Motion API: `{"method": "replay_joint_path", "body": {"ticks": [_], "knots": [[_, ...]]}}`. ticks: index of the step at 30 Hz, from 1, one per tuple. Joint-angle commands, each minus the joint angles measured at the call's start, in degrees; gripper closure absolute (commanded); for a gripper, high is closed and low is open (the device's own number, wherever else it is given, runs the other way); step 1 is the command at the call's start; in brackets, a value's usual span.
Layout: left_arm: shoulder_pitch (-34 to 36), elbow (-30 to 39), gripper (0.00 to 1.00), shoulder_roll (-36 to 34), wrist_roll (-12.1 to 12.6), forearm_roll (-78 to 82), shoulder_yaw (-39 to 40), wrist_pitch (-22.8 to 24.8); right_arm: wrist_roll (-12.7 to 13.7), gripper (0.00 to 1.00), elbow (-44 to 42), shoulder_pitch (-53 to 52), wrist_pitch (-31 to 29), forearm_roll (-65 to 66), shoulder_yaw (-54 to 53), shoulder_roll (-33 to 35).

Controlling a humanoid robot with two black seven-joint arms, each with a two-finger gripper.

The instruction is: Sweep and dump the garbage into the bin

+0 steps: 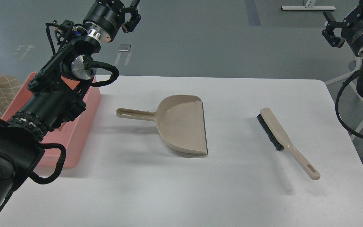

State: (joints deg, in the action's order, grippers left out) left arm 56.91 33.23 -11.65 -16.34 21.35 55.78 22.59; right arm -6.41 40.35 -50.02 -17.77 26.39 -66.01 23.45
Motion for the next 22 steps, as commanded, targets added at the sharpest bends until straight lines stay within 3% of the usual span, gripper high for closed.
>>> {"method": "replay_joint_path", "body": {"ticks": [1,10,22], "knots": [[-0.13,-0.01,0.02,-1.00,0.17,-0.08,-0.14,3.43,0.08,0.00,-0.01,0.09,-0.51,-0.02,0.09,0.02],[-0.04,-0.71,0.02,-1.62,2.01,-0.08,-0.58,3.43,0.08,0.00,-0.01,0.53,-0.60,-0.02,0.35,-0.07],[-0.21,-1.50,0.02,-4.35,14.22,-0.52,-0.06,2.29,0.08,0.00,0.08,1.15,0.28,-0.02,0.27,0.02]]}}
